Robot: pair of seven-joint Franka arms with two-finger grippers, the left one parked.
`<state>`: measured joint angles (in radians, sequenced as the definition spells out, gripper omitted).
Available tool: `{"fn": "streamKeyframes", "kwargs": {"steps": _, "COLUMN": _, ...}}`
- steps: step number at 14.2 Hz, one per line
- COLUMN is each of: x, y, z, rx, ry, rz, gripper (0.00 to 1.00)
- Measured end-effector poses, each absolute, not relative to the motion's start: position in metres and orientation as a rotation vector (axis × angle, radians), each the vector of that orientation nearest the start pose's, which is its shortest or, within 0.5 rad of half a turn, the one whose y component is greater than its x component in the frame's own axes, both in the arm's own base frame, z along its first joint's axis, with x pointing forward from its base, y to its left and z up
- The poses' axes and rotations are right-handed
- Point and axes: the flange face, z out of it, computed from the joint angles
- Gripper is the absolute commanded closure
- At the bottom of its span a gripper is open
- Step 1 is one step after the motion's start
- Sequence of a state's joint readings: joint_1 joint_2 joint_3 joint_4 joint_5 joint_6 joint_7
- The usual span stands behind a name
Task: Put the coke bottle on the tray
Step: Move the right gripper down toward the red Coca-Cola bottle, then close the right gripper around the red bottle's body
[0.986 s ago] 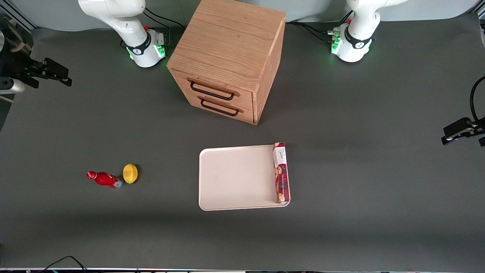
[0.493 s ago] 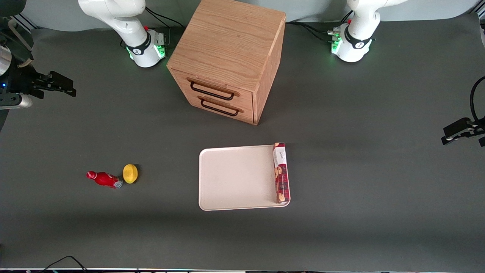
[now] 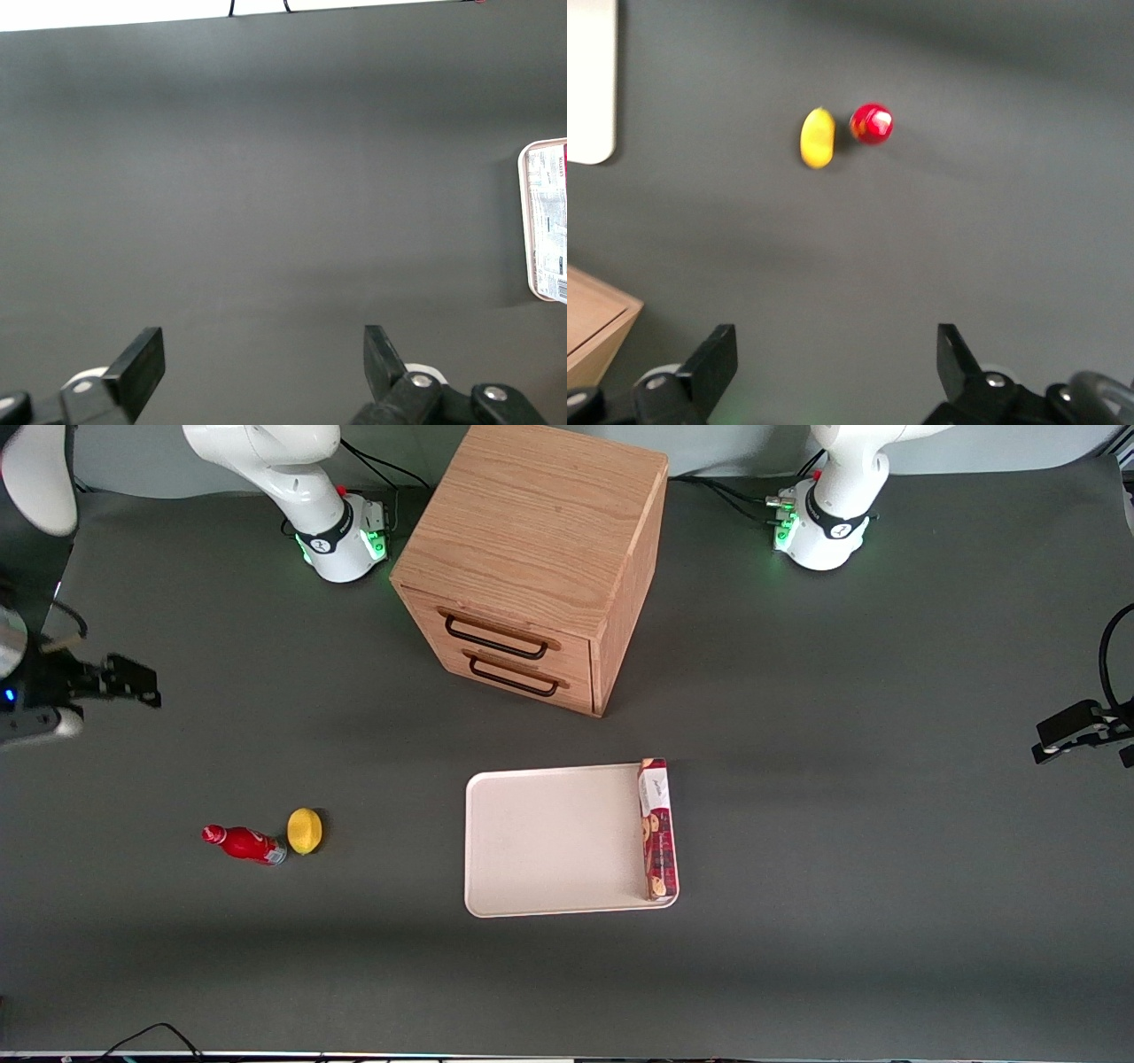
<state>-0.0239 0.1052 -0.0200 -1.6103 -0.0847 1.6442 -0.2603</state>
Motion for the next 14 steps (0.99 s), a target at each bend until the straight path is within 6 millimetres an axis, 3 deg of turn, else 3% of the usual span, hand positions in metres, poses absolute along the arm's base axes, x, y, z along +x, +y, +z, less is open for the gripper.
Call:
{"fn": "streamKeyframes", "kwargs": {"steps": 4, "x": 0.633, "y": -0.039, "z": 0.424, "rx": -3.179, "ry": -0.415, "rz": 0.176, "gripper": 0.00}}
{"fn": "streamKeyframes", "kwargs": {"steps": 6, "x": 0.646, "y": -0.039, "z": 0.384, "rx": -3.179, "ry": -0.431, "rz": 0.167, "gripper": 0.00}}
{"fn": "streamKeyframes", "kwargs": {"steps": 10, "x": 0.661, "y": -0.041, "z": 0.352, "rx": -3.188, "ry": -0.455, "rz": 0.089, "gripper": 0.00}}
{"fn": "streamKeyframes", "kwargs": {"steps": 12, "x": 0.664, "y": -0.046, "z": 0.342, "rx": -3.193, "ry": -0.448, "rz": 0.078, "gripper": 0.12}}
{"fn": "streamKeyframes", "kwargs": {"steps": 14, "x": 0.665, "y": -0.051, "z": 0.334, "rx": -3.195, "ry": -0.441, "rz": 0.088, "gripper": 0.38}}
